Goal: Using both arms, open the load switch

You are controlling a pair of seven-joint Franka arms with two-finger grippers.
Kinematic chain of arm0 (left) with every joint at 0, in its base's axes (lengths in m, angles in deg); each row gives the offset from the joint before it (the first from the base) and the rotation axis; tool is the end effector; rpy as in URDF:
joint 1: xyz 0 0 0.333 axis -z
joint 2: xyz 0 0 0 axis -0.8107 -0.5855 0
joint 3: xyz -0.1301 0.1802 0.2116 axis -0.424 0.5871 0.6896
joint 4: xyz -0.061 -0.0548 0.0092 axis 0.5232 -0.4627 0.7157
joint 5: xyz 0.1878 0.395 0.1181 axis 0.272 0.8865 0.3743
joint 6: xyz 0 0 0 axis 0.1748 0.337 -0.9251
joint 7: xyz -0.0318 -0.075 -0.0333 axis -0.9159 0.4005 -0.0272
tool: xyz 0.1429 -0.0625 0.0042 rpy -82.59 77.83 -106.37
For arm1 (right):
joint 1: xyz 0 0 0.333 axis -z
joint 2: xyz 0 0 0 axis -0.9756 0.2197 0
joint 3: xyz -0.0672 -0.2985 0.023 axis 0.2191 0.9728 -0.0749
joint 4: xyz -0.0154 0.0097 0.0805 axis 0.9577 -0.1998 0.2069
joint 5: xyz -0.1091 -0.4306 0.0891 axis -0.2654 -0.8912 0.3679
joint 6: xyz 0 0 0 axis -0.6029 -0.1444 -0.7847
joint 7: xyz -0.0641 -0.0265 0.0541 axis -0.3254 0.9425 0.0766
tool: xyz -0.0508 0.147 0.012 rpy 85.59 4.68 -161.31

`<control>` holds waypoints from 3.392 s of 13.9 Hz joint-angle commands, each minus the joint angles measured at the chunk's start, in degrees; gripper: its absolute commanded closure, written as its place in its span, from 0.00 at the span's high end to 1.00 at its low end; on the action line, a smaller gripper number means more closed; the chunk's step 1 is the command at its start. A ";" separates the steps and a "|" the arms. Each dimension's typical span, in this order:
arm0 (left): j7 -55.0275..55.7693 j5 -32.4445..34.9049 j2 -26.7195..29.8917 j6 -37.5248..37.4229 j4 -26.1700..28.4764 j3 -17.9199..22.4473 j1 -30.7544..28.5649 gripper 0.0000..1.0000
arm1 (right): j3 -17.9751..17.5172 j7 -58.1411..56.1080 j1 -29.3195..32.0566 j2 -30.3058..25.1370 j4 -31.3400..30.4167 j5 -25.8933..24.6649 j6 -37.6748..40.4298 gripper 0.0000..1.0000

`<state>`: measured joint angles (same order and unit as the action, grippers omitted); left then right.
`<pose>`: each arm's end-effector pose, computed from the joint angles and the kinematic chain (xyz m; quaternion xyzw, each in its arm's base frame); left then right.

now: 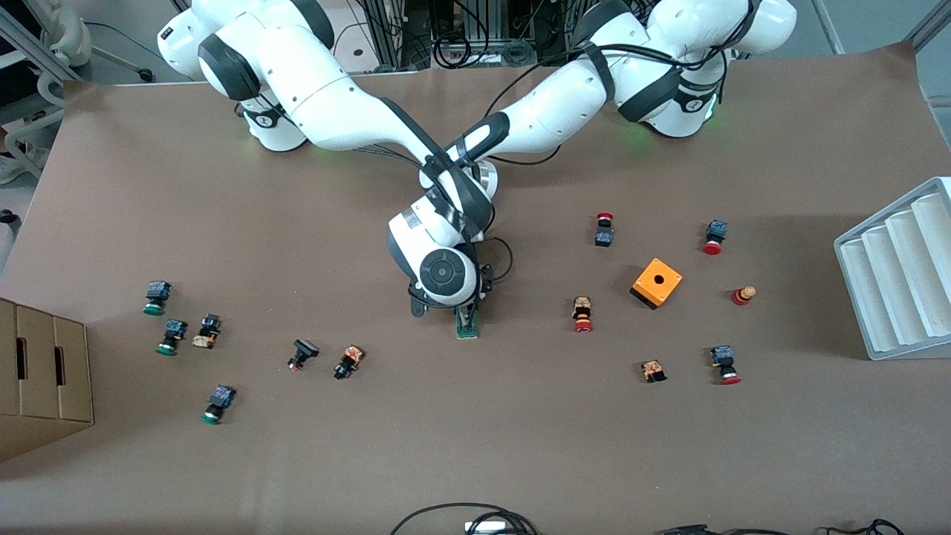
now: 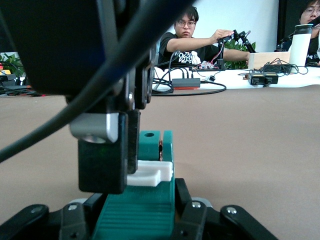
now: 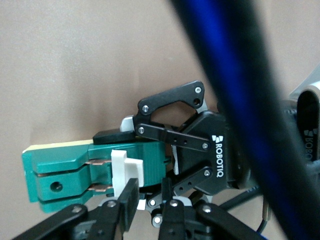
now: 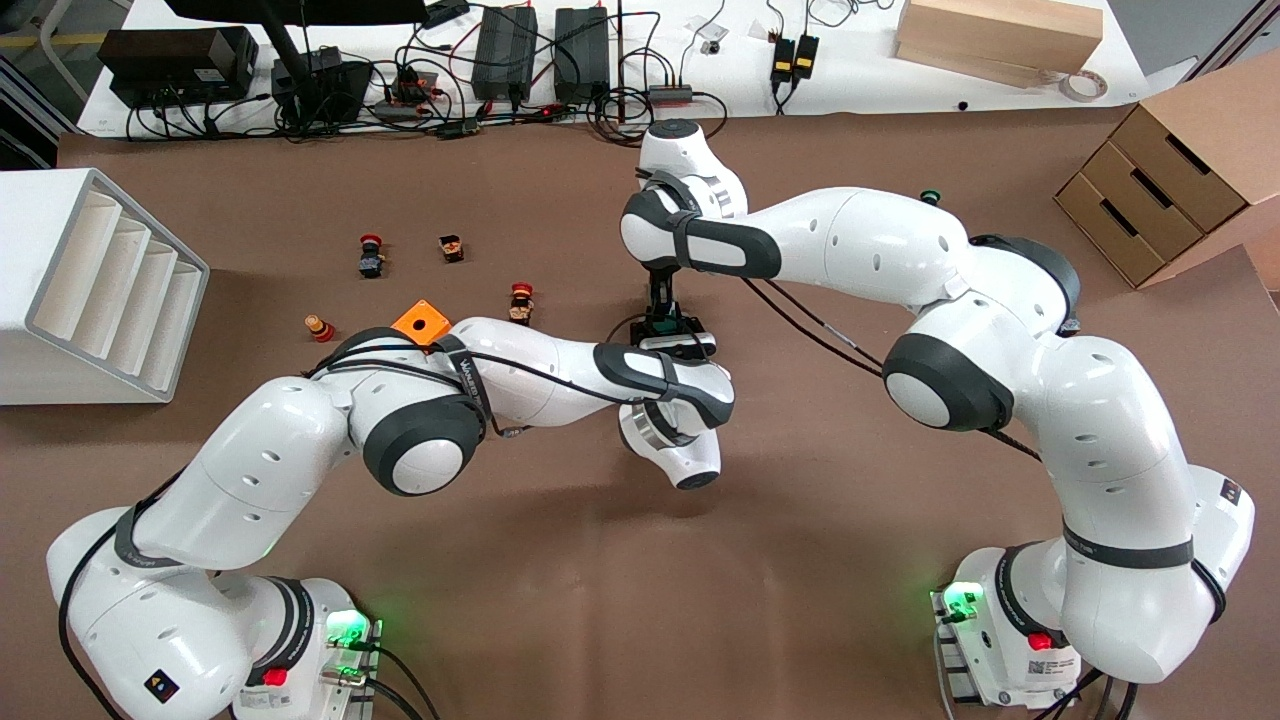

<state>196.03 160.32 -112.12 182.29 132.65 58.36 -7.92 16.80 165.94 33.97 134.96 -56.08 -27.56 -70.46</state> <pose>0.4086 -0.6041 -0.0222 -0.7734 -0.0310 -0.6315 0.0457 0.5760 0.5112 0.1328 0.6927 -0.7104 -0.1093 0.0599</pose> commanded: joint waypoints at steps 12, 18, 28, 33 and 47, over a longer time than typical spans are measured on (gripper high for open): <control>-0.88 -1.08 0.23 1.27 -1.67 0.50 0.69 0.75 | 2.81 -7.02 5.01 -6.01 0.56 1.24 1.02 0.96; -0.79 -2.56 1.98 1.36 -0.89 -0.11 0.34 1.00 | 8.43 -29.42 6.68 -12.07 0.38 1.42 9.27 1.00; -7.63 -23.91 14.10 6.89 1.49 -2.57 0.60 1.00 | 8.71 -58.52 15.54 -23.84 -0.06 0.98 24.38 1.00; -23.79 -40.78 24.29 7.86 0.96 -2.58 0.16 1.00 | 7.57 -81.10 23.20 -32.72 -0.85 -2.16 34.50 1.00; -57.63 -65.94 42.32 7.33 0.96 -2.14 -5.37 1.00 | 1.75 -133.25 44.66 -56.89 -22.00 -14.49 28.03 1.00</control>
<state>142.80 97.14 -72.97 189.13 131.79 55.98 -12.04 18.18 35.90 78.56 84.12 -68.97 -40.68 -36.81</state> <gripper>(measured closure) 0.000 0.000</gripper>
